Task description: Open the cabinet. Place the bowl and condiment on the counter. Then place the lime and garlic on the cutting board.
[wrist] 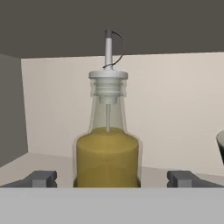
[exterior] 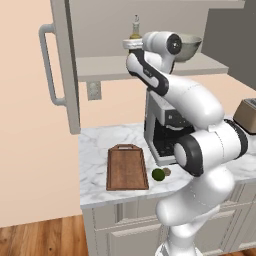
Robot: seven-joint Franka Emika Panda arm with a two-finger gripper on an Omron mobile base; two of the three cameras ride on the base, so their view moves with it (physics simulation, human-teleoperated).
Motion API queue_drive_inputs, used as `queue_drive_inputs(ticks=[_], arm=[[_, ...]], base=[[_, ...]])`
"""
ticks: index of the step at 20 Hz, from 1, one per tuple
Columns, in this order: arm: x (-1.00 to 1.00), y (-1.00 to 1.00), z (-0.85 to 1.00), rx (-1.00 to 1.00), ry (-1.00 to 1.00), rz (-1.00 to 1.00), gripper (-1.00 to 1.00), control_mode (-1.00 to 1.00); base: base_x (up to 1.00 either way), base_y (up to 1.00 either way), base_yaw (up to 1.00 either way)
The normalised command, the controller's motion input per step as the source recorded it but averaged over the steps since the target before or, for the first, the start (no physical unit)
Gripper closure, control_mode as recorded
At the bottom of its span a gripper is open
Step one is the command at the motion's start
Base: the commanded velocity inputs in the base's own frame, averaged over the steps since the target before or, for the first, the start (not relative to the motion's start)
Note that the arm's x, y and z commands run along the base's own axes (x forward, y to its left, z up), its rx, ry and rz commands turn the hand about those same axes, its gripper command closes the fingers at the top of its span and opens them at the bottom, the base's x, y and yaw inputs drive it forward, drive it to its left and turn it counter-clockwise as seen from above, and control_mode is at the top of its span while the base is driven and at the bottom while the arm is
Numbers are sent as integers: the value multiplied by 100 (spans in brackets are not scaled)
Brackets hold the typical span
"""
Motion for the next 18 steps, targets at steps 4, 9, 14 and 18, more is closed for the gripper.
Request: queue_drive_inputs(ticks=[4, 9, 14, 18], arm=[[28, 0, -1, 0, 1, 0, -100, -100], [10, 6, -1, 0, 0, 0, -100, -100], [5, 19, -3, 0, 0, 0, 100, -100], [9, 9, 0, 0, 0, 0, 100, -100]], base=[[0, 0, 0], [0, 0, 0], [0, 0, 0], [0, 0, 0]])
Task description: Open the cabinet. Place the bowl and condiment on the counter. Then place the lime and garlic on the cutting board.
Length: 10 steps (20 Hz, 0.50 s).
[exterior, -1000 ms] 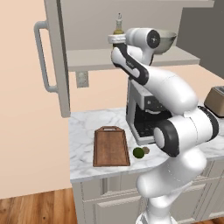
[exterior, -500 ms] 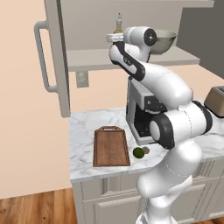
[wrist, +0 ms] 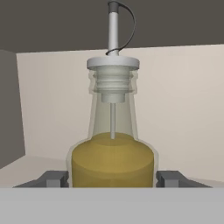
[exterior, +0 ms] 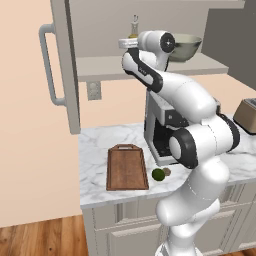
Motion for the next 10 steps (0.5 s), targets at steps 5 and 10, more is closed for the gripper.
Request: queue_drive_inputs(ticks=[5, 10], arm=[[6, 1, 0, 0, 0, 0, 100, -100], [0, 3, 0, 0, 0, 0, 100, -100]], base=[[0, 0, 0], [0, 0, 0]])
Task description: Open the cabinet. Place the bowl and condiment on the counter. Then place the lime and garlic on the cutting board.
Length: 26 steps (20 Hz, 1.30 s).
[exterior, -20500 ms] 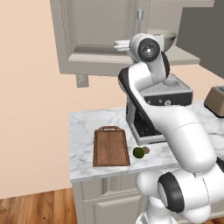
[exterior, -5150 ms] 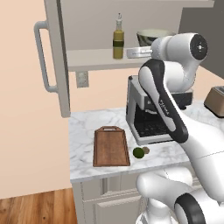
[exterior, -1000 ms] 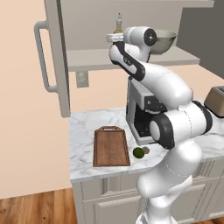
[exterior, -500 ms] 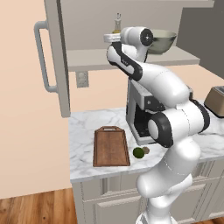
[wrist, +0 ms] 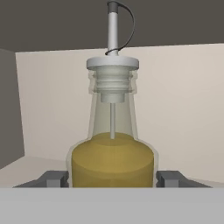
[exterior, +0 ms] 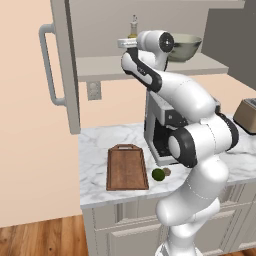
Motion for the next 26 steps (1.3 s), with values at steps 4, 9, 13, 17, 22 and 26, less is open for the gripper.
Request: queue_drive_inputs(ticks=[4, 9, 13, 17, 22, 26], arm=[[0, 0, 0, 0, 0, 0, 100, -100], [0, 0, 0, 0, 0, 0, 100, -100], [-8, 0, 0, 0, 0, 0, 100, -100], [-31, 0, 0, 0, -1, 0, 100, -100], [-48, 0, 1, 0, -4, 0, 100, -100], [-57, 0, 5, 0, -4, 0, 100, -100]], base=[[0, 0, 0], [0, 0, 0], [0, 0, 0], [0, 0, 0], [0, 0, 0], [0, 0, 0]])
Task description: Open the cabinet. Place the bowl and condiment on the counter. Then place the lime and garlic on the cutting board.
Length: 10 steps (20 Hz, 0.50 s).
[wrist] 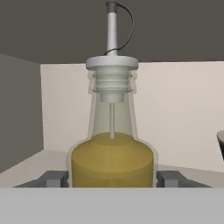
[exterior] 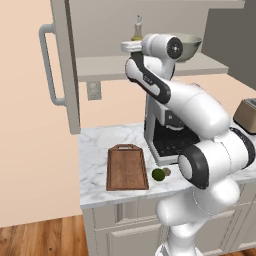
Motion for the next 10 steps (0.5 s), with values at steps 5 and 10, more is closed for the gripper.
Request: queue_drive_inputs(ticks=[5, 10], arm=[[-55, 0, 0, 0, 0, -1, 100, -100], [-49, -8, 1, 0, 0, -1, 100, -100]], base=[[0, 0, 0], [0, 0, 0]])
